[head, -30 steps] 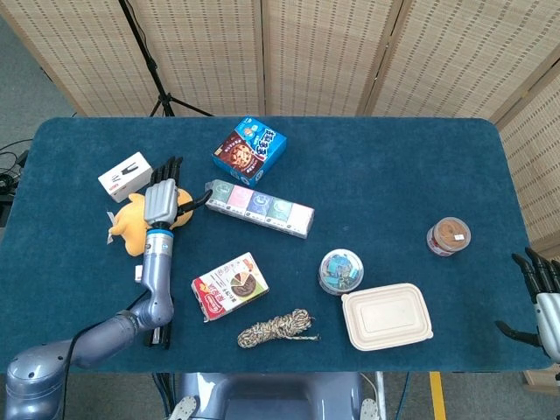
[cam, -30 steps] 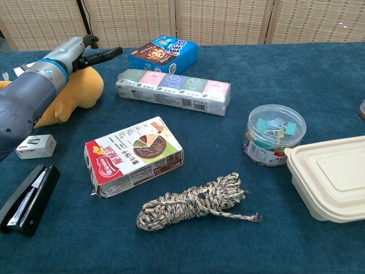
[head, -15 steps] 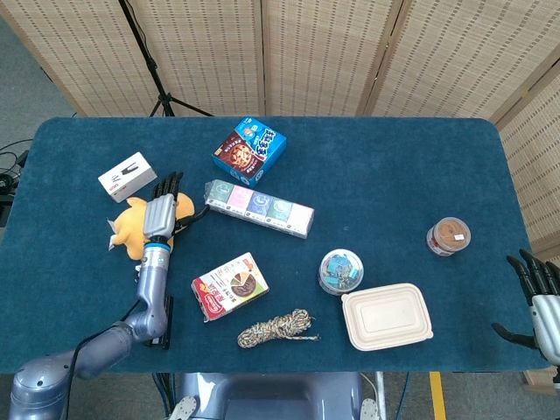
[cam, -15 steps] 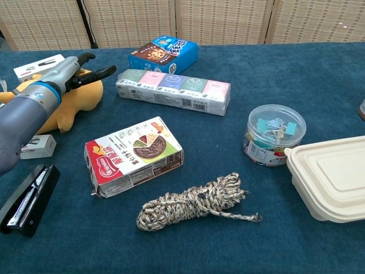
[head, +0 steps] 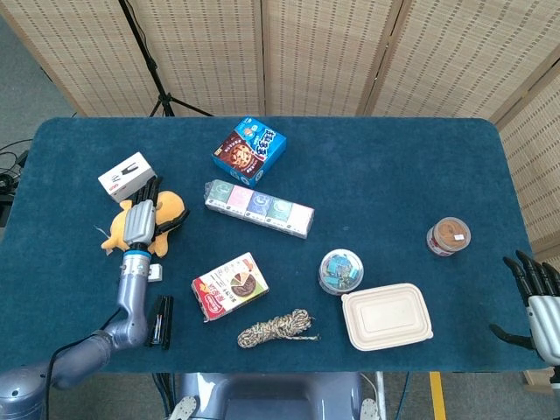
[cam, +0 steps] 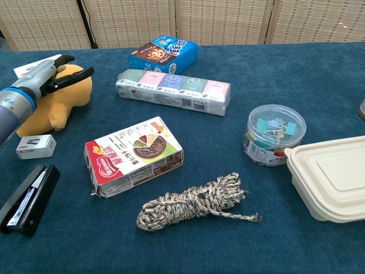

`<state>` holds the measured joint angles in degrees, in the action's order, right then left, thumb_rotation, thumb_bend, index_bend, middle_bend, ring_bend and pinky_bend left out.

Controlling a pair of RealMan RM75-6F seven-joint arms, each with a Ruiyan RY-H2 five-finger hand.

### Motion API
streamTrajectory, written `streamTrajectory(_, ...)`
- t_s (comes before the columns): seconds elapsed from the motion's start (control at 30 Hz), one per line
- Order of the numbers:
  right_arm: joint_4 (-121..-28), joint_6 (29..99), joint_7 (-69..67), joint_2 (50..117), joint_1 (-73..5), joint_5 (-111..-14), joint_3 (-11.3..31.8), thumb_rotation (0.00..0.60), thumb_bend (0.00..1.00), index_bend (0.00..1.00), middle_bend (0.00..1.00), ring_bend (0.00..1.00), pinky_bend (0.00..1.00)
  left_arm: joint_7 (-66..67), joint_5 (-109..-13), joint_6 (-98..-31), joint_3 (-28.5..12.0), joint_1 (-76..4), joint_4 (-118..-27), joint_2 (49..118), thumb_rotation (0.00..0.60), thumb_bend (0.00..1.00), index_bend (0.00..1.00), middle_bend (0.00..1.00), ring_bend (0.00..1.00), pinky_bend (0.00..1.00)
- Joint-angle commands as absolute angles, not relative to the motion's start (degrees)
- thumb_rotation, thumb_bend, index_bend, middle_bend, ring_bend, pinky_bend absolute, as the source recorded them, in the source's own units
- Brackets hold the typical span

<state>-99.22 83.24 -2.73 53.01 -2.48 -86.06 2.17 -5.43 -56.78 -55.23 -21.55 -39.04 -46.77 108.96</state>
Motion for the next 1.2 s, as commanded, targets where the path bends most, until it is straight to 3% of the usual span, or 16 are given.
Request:
streamTrajectory(0.03, -99.2, 83.2, -2.7, 53.0, -2.5, -86.1, 2.1, 0.600, 0.00, 0.00, 0.00, 0.00, 0.00, -4.5, -56.6, -54.9, -21.3, -38.5, -47.4, 108.3, 0.098, 0.00, 0.00, 0.00, 0.00, 0.00)
streamTrajectory(0.73, -99.6, 83.5, -2.3, 52.9, -2.4, -86.4, 2.0, 0.600, 0.00, 0.00, 0.00, 0.00, 0.00, -1.4, -56.4, -55.8, -19.4, -32.9, -54.9, 101.9, 0.097, 0.00, 0.00, 0.00, 0.00, 0.00)
streamTrajectory(1.2, -99.8, 83.5, -2.5, 52.7, -2.4, -86.4, 1.9, 0.600, 0.00, 0.00, 0.00, 0.00, 0.00, 3.5, -57.2, -61.3, -21.5, -31.8, -73.7, 93.1, 0.098, 0.00, 0.00, 0.00, 0.00, 0.00)
